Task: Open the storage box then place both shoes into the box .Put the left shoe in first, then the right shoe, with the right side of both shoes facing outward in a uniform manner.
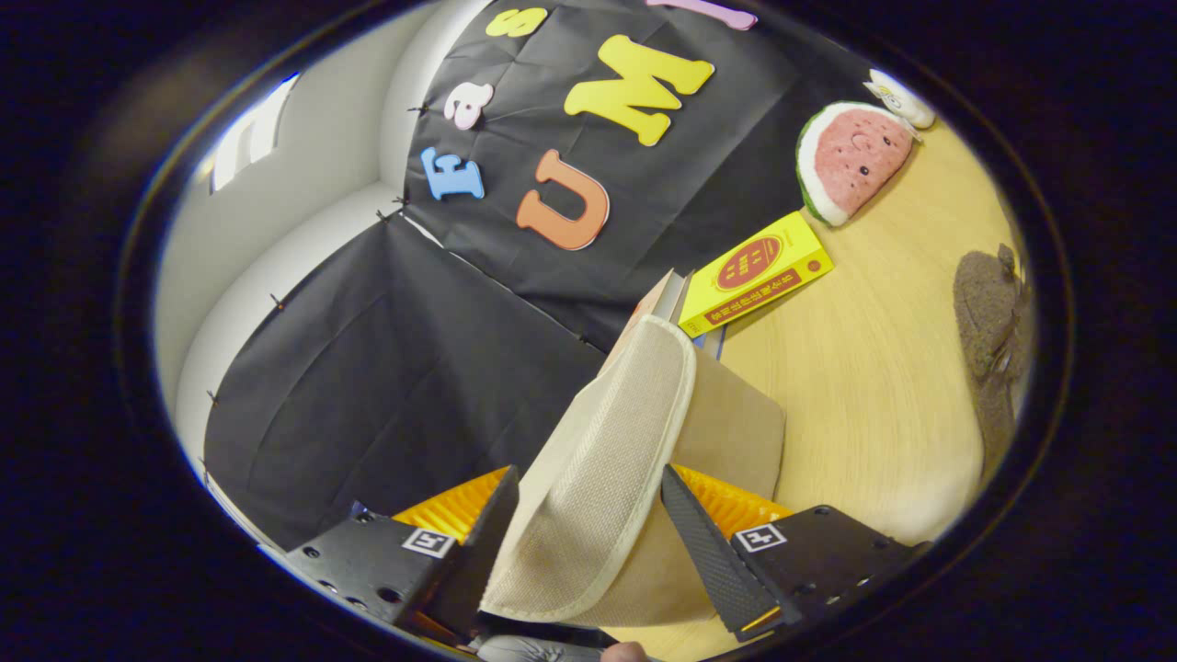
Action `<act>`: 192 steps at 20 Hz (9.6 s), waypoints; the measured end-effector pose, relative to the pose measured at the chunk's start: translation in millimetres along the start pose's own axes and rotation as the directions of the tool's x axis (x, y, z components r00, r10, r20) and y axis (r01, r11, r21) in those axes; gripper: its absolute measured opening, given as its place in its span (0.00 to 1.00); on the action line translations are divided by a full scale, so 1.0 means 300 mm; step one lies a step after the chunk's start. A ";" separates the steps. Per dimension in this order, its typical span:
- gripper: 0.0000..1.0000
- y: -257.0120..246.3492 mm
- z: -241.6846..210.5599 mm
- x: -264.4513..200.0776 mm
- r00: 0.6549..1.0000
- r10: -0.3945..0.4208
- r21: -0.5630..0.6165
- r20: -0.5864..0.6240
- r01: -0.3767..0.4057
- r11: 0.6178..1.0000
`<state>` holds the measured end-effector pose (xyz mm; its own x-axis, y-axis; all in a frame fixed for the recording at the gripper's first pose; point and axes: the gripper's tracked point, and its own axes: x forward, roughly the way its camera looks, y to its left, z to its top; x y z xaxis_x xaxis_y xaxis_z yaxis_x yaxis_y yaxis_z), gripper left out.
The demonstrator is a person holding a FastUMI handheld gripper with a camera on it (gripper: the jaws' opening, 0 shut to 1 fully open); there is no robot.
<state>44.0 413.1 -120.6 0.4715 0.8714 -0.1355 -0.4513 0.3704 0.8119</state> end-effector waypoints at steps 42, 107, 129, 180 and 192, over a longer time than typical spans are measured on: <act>0.00 1.001 -0.151 0.589 0.987 0.088 -0.544 -0.134 -0.147 0.826; 0.00 -0.461 0.270 -0.492 0.774 -0.633 -0.143 -0.035 0.623 0.769; 0.00 0.293 0.040 0.305 0.840 -0.543 -0.075 0.014 0.542 0.837; 0.95 -0.361 0.613 -1.010 0.618 -0.647 -0.511 0.447 0.770 0.383; 0.93 -0.798 0.456 -1.006 0.542 -0.827 -0.367 0.146 0.806 0.464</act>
<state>113.3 17.6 -196.5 0.7399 0.1191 -0.6621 -0.1074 0.9925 0.0585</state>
